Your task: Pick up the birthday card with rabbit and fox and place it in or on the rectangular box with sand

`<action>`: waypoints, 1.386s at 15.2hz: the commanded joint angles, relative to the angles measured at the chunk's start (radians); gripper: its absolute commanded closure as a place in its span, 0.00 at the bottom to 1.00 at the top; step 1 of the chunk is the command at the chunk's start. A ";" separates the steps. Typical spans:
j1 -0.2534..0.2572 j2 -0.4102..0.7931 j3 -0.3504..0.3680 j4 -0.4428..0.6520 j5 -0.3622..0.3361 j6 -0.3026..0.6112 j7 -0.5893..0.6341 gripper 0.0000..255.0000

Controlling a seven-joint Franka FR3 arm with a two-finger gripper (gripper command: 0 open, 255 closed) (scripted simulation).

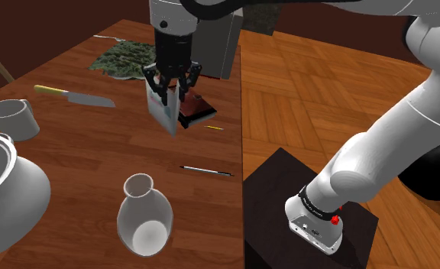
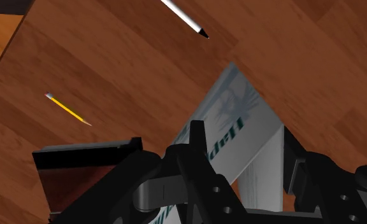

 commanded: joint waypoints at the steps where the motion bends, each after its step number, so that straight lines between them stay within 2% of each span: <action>1: -0.021 0.017 -0.023 0.027 -0.011 -0.014 -0.041 1.00; 9: -0.097 0.120 -0.101 0.176 -0.060 -0.075 -0.185 1.00; 14: -0.137 0.216 -0.141 0.317 -0.096 -0.128 -0.264 1.00; 20: -0.170 0.362 -0.179 0.540 -0.141 -0.212 -0.346 1.00; 21: -0.172 0.358 -0.180 0.520 -0.139 -0.196 -0.347 1.00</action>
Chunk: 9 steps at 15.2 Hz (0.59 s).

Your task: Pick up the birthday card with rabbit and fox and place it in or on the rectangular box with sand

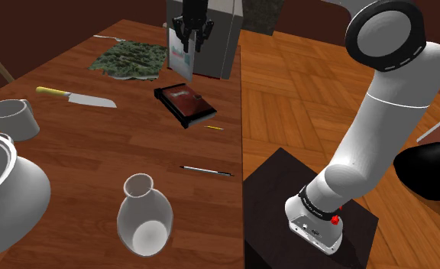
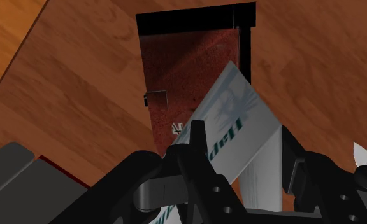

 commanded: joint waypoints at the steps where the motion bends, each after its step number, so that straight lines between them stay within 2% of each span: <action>1: -0.004 0.010 -0.003 -0.002 -0.003 0.012 -0.008 1.00; 9: -0.013 -0.008 -0.005 -0.135 0.003 0.128 -0.011 1.00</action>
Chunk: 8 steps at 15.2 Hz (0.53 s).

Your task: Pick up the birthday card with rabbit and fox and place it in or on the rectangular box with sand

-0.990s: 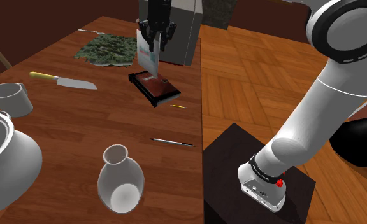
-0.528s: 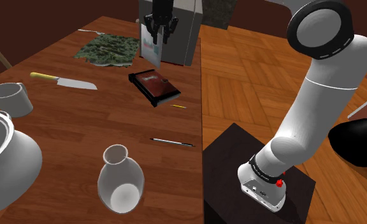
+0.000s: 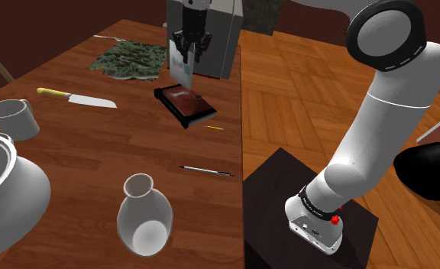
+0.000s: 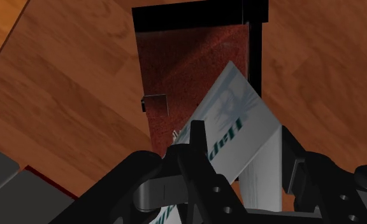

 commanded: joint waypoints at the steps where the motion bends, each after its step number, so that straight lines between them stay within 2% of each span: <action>1: -0.002 -0.004 0.000 -0.033 0.001 0.030 0.000 1.00; 8: -0.005 -0.003 -0.002 -0.125 0.000 0.124 0.001 1.00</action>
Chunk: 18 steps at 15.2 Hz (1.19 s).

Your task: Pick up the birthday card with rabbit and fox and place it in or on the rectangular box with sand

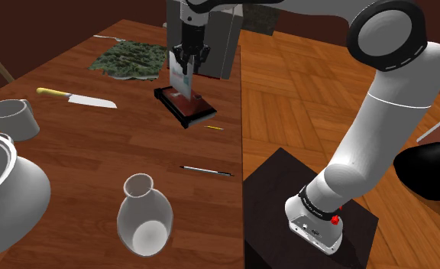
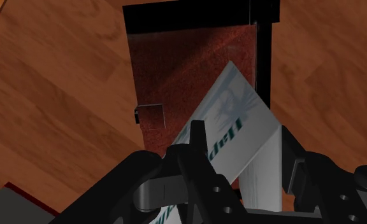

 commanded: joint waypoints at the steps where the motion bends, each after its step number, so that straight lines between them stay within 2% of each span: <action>1: -0.001 0.003 -0.001 -0.022 -0.001 0.026 0.000 1.00; 4: -0.001 0.008 -0.002 -0.059 -0.004 0.068 0.001 1.00; 12: -0.001 0.008 -0.002 -0.059 -0.004 0.068 0.001 1.00; 13: -0.001 0.008 -0.002 -0.059 -0.004 0.068 0.001 0.00; 18: -0.001 0.008 -0.002 -0.059 -0.004 0.068 0.001 0.00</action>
